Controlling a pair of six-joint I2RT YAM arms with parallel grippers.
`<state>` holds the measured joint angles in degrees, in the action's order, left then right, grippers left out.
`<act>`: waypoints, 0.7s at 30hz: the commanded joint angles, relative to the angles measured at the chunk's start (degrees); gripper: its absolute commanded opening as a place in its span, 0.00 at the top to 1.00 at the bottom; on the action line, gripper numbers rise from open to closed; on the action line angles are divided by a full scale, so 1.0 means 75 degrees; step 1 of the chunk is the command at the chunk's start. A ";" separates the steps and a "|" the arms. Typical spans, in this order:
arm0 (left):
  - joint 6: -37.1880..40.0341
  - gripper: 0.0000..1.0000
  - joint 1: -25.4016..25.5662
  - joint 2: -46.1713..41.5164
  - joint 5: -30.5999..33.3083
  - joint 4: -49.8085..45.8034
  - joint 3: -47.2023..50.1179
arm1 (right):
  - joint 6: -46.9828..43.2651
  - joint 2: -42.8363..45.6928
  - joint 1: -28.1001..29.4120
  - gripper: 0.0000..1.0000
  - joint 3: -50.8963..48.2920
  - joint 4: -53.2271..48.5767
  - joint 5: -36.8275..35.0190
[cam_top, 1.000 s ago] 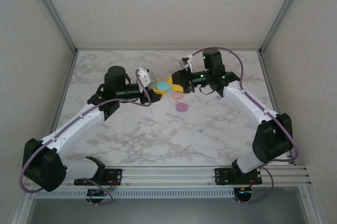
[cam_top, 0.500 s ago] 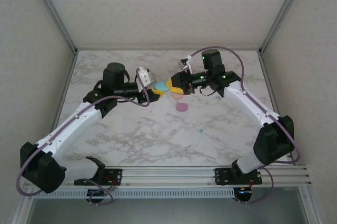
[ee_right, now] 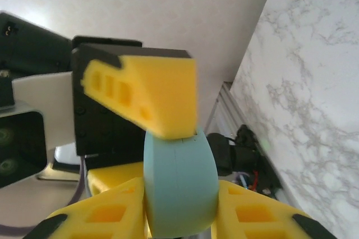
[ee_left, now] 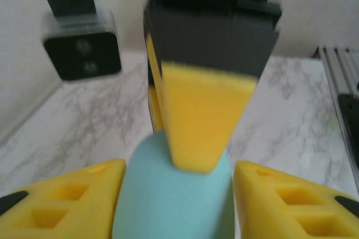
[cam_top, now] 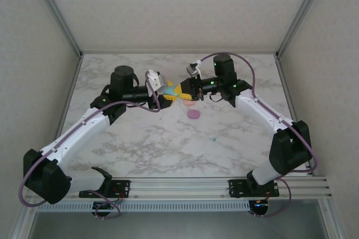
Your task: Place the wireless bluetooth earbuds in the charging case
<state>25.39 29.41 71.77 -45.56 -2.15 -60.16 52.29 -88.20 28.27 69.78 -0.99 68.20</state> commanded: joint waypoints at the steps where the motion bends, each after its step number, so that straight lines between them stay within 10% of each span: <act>1: -0.0683 0.46 -0.0210 -0.0074 -0.0443 0.1520 0.0415 | 0.1507 0.0093 -0.0135 0.86 -0.0362 0.1958 0.0245; 21: -0.1697 0.46 -0.0358 0.0123 -0.0673 0.2994 0.0707 | 0.3976 0.0231 -0.0281 0.86 -0.0907 0.4911 -0.0042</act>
<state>14.61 27.16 72.44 -49.08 16.99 -55.27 77.93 -87.20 26.44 63.59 28.97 68.58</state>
